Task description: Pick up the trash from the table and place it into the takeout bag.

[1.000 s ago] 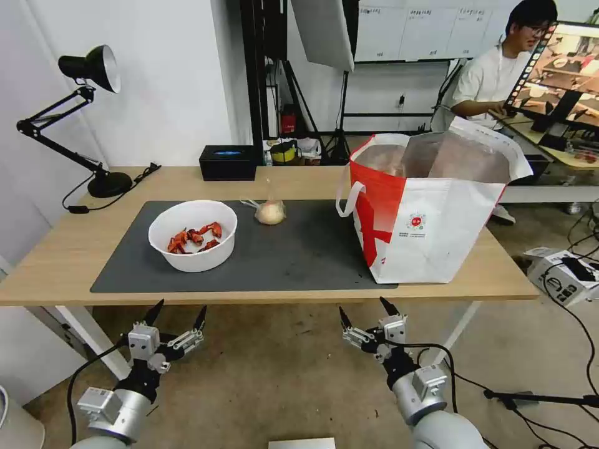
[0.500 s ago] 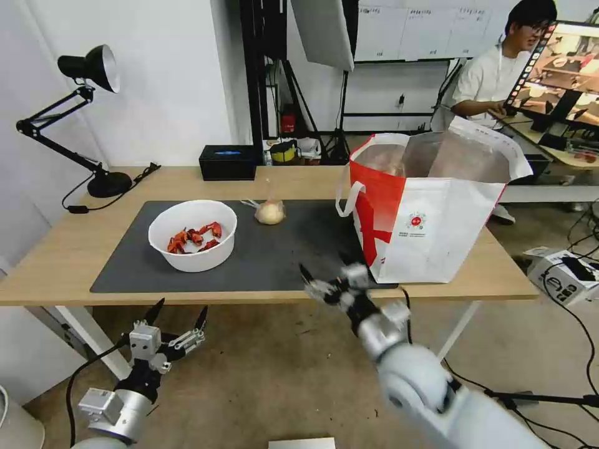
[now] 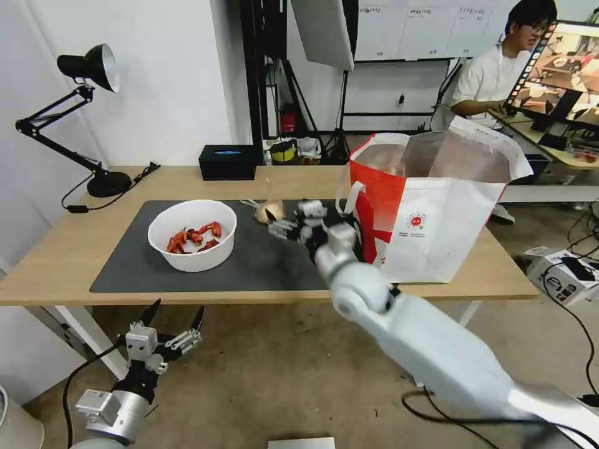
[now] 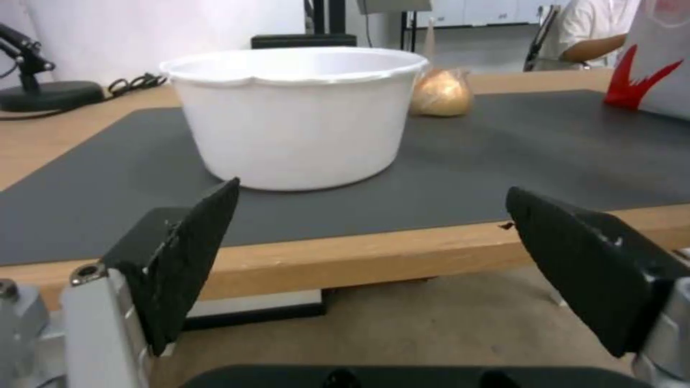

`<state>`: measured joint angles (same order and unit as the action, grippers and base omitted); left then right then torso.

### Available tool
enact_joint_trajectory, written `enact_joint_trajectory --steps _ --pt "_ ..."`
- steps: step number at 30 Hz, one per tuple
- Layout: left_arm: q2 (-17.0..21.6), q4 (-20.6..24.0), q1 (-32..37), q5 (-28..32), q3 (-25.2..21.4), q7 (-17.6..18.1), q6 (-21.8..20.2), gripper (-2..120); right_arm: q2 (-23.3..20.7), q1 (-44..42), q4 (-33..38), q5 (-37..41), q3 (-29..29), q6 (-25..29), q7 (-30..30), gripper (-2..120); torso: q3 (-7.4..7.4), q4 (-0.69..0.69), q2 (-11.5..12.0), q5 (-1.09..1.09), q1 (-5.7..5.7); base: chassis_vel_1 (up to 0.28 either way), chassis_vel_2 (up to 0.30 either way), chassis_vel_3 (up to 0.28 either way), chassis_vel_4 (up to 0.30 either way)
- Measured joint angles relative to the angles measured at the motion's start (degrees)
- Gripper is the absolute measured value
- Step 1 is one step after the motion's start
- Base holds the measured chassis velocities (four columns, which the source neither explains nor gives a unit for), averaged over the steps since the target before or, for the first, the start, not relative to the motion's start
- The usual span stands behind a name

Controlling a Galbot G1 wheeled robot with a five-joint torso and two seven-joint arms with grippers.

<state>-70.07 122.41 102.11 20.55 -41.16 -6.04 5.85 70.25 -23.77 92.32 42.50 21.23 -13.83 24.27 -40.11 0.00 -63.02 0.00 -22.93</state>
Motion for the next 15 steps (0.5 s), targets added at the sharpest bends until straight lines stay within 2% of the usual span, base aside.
enact_joint_trajectory --steps 2,4,5,7,9,11,15 --pt "0.0 0.0 0.1 0.1 -0.2 0.0 0.0 100 1.2 0.8 -1.8 0.0 0.1 -0.3 0.1 100 0.00 0.00 0.0 -0.03 0.00 0.000 0.000 0.000 0.000" --pt "0.3 -0.6 0.0 0.3 -0.5 0.0 0.1 100 6.0 3.4 -8.5 0.0 0.1 -1.4 0.5 100 0.00 -0.01 0.0 -0.01 0.01 0.000 0.000 0.000 0.000" --pt "0.3 -0.6 0.0 0.3 -0.5 0.0 0.1 100 6.0 3.4 -8.5 0.0 0.1 -1.4 0.5 100 0.00 -0.01 0.0 -0.01 0.01 0.000 0.000 0.000 0.000" --pt "0.6 -1.3 -0.4 0.5 -0.5 0.0 0.2 100 10.1 5.2 -14.6 -0.2 -0.2 -1.6 0.5 100 0.00 0.01 0.0 -0.02 0.01 0.000 0.000 0.000 0.000" --pt "0.6 -1.4 -0.5 0.5 -0.5 0.1 0.2 100 10.8 5.5 -15.9 -0.3 -0.2 -1.6 0.5 100 0.01 0.01 0.0 -0.01 0.01 0.000 0.000 0.000 0.000" --pt "0.8 -1.9 -1.1 0.9 0.0 0.1 0.2 100 15.3 7.9 -23.8 -0.4 -0.6 -1.9 -1.0 100 0.00 0.00 0.0 -0.02 0.00 0.000 0.000 0.000 0.000" --pt "1.0 -2.6 -1.7 1.1 0.5 0.1 0.3 100 18.7 9.4 -30.0 -2.1 -1.6 -2.0 -2.1 100 0.00 0.00 0.0 -0.02 0.01 0.000 0.000 0.000 0.000"
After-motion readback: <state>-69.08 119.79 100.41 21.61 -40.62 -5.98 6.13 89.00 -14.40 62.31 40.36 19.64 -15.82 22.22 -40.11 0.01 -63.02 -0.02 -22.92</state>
